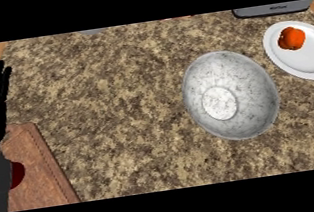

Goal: Pick the croissant from the plate and place it in the bowl

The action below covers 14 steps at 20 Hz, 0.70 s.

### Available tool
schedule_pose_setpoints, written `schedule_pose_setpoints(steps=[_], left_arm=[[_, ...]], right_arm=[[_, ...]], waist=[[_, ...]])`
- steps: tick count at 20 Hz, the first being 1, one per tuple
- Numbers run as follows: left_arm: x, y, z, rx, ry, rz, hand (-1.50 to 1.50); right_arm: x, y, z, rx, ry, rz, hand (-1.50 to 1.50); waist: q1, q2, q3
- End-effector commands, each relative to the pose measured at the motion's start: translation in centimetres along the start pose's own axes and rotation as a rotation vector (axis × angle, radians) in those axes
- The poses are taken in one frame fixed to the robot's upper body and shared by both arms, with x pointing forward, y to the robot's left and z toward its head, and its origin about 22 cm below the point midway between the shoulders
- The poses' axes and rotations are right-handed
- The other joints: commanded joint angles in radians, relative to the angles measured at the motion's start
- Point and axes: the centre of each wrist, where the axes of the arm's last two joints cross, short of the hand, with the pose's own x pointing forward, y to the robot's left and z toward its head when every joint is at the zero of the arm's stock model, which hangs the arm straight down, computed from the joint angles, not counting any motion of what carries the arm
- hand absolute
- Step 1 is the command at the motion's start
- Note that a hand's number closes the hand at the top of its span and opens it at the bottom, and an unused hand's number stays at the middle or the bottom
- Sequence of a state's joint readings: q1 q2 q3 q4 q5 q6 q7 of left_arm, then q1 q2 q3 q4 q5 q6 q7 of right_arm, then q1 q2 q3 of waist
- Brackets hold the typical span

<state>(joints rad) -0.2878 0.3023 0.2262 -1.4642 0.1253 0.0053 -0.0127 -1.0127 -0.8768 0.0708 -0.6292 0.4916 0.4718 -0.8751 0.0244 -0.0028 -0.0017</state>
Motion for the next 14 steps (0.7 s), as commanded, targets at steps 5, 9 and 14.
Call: schedule_pose_setpoints(steps=[5,9,14], left_arm=[[0.0,0.4,1.5,0.027,0.015,-0.012,0.00],[0.7,1.9,1.1,0.032,0.019,-0.008,0.00],[-0.2,0.6,1.4,0.039,0.024,0.000,0.00]], right_arm=[[1.9,6.1,-5.4,0.269,-0.148,-0.202,1.50],[4.7,10.0,-9.0,0.306,-0.155,-0.177,1.50],[6.6,13.2,-7.2,0.242,-0.104,-0.100,1.50]], waist=[[-0.024,-0.011,0.001],[-0.028,-0.008,0.001],[-0.035,-0.002,0.001]])
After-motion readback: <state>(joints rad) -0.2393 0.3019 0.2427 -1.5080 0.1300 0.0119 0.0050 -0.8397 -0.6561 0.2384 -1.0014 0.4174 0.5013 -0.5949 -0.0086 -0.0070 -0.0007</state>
